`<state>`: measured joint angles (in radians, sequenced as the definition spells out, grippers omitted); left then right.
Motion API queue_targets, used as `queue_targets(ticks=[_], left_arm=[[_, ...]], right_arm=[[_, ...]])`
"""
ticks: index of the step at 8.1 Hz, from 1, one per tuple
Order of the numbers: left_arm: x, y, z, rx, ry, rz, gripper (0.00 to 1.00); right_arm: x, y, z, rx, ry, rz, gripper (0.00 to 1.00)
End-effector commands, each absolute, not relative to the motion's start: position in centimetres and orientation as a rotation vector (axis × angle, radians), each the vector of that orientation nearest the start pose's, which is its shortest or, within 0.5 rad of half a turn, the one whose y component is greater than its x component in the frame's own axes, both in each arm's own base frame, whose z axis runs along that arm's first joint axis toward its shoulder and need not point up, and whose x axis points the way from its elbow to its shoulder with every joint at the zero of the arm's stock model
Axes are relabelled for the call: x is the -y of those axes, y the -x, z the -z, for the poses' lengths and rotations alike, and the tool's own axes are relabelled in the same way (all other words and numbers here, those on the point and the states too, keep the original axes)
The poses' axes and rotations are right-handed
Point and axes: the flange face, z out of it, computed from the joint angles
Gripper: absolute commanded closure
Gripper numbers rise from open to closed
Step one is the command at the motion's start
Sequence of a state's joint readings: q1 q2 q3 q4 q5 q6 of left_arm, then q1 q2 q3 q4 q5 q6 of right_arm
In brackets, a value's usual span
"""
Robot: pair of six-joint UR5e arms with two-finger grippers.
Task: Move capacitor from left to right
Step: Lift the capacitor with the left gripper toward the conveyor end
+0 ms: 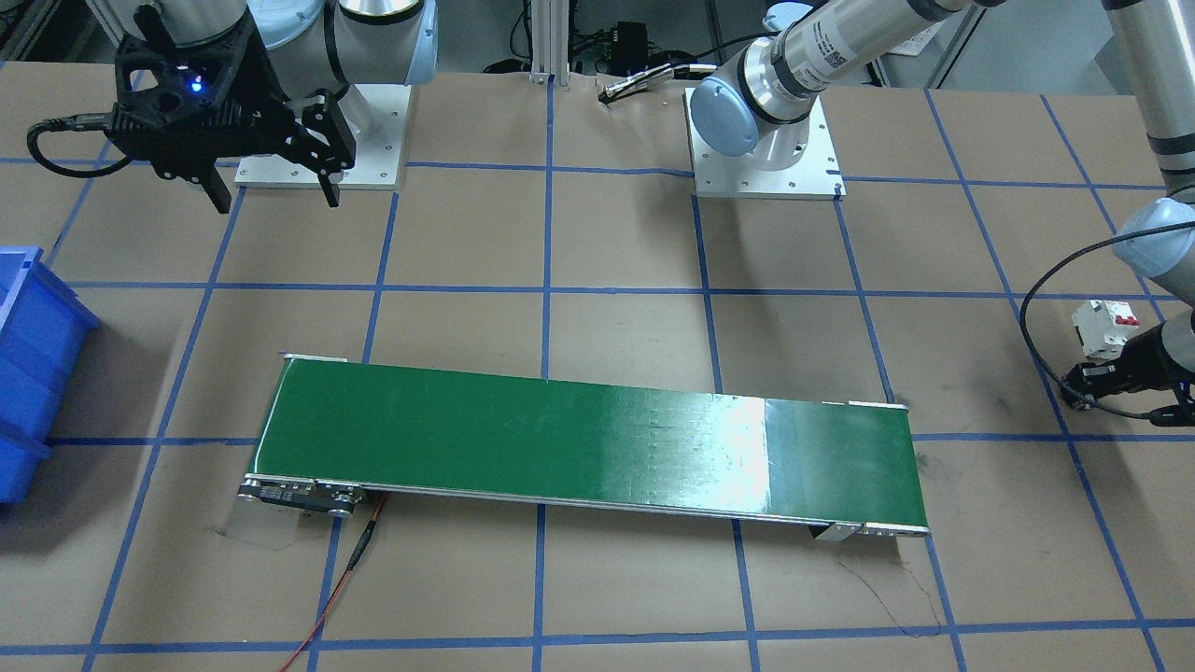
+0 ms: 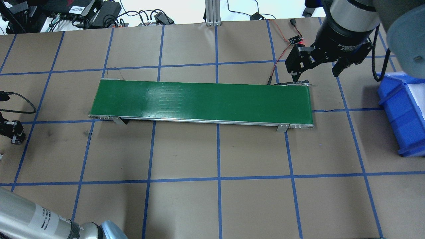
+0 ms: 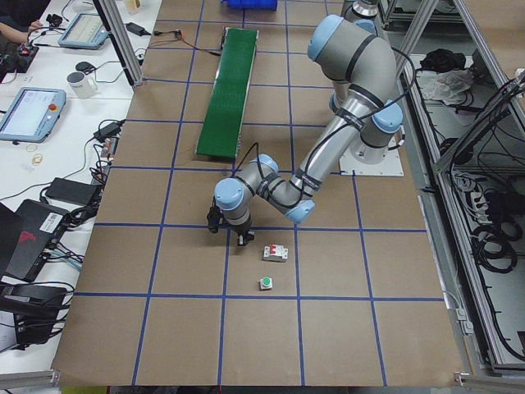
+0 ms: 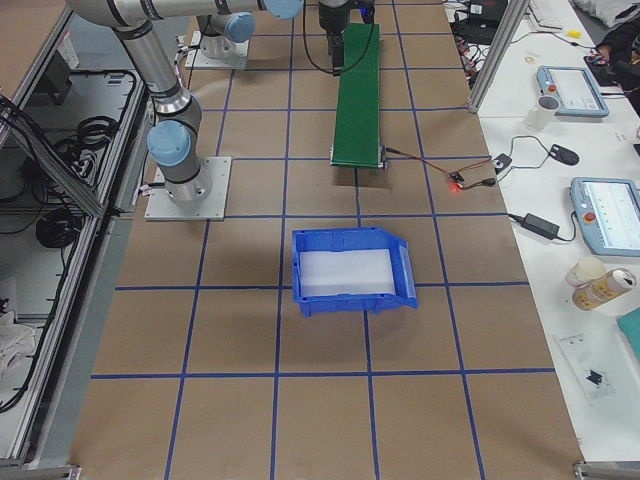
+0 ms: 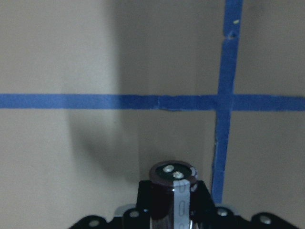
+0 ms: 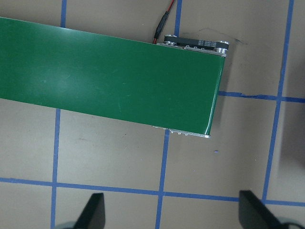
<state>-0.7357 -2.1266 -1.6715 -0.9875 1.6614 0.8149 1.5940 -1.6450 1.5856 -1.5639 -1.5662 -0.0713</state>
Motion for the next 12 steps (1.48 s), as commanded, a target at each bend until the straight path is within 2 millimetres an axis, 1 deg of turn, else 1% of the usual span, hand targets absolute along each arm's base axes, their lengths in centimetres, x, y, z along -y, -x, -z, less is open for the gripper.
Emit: queue_targets(ticks=[1, 2, 3, 4, 5, 6, 7, 8, 9, 10, 11, 12], left_arm=[[51.0, -38.0, -19.5, -3.126, -0.039, -0.188, 1.0], [50.4, -37.3, -21.7, -3.142, -0.041, -0.211, 1.0], [50.2, -35.8, -25.1, -3.139, -0.033, -0.194, 1.0], [50.7, -33.7, -27.8, -3.125, -0.002, -0.167, 1.0], [53.0, -28.7, -30.0, -3.1, -0.069, -0.142, 1.0], [54.9, -23.9, -31.1, -3.082, -0.106, -0.122, 1.0], [55.8, -21.1, -31.9, -3.072, -0.077, -0.101, 1.0], [56.1, -20.2, -31.5, -3.084, -0.054, -0.114, 1.0], [56.7, -18.4, -31.3, -3.11, -0.009, -0.102, 1.0], [57.9, -14.0, -31.3, -3.119, -0.011, -0.104, 1.0], [58.9, -9.2, -31.3, -3.106, -0.012, -0.102, 1.0], [59.3, -5.9, -31.0, -3.106, -0.002, -0.11, 1.0]], right_arm=[[46.1, -14.5, -51.2, -3.134, 0.154, 0.07, 0.0], [46.1, -14.4, -51.2, -3.134, 0.152, 0.07, 0.0], [46.1, -14.4, -51.2, -3.138, 0.154, 0.07, 0.0], [46.1, -14.4, -51.2, -3.14, 0.157, 0.067, 0.0], [46.0, -14.4, -51.1, -3.138, 0.152, 0.065, 0.0], [46.0, -14.4, -51.0, -3.138, 0.152, 0.063, 0.0], [46.1, -14.4, -50.9, -3.14, 0.152, 0.06, 0.0], [46.1, -14.4, -50.9, -3.14, 0.152, 0.06, 0.0], [46.1, -14.4, -50.9, -3.14, 0.152, 0.06, 0.0], [46.1, -14.4, -50.9, -3.14, 0.152, 0.06, 0.0], [46.1, -14.4, -50.9, -3.138, 0.152, 0.06, 0.0], [46.1, -14.4, -50.9, -3.14, 0.152, 0.06, 0.0]])
